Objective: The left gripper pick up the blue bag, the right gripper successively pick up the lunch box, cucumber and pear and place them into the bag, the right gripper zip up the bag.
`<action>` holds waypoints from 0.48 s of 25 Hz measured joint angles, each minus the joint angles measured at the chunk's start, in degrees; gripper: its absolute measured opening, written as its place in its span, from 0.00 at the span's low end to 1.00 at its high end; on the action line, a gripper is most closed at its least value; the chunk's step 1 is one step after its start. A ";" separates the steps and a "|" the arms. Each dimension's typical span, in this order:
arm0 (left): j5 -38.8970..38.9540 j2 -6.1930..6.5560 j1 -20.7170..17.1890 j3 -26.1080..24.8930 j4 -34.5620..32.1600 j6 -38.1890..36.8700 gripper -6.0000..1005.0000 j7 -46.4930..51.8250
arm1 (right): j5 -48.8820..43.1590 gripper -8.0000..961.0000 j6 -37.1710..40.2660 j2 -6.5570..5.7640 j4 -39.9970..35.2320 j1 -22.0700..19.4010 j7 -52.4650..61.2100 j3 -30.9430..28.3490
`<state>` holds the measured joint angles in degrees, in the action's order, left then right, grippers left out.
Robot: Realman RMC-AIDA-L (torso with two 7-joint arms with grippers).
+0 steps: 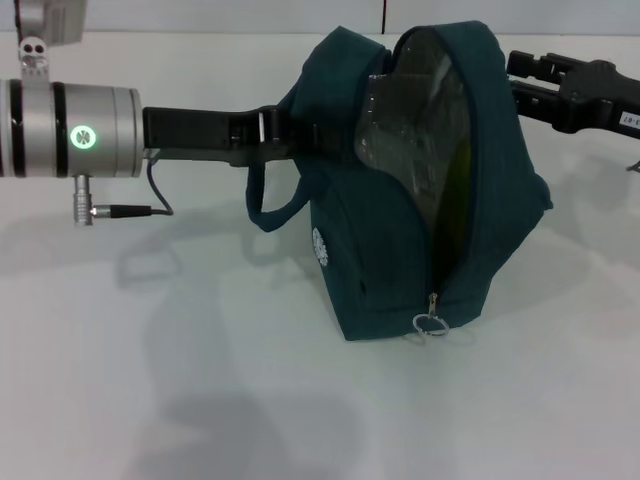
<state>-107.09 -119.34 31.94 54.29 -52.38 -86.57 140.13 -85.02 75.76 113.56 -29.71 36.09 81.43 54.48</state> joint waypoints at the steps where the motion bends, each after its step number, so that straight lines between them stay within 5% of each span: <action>1: 0.01 -0.01 -0.07 -0.01 0.00 0.00 0.06 0.00 | 0.00 0.40 0.00 0.03 -0.01 -0.13 0.00 -0.10; 12: 0.13 -0.01 -0.69 -0.06 0.00 0.67 0.06 -0.03 | 0.55 0.81 3.71 -0.12 -1.12 -2.77 0.05 -1.08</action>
<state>-106.95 -119.36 31.26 54.23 -52.38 -85.90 140.09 -84.47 79.48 113.44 -30.82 33.32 81.48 53.40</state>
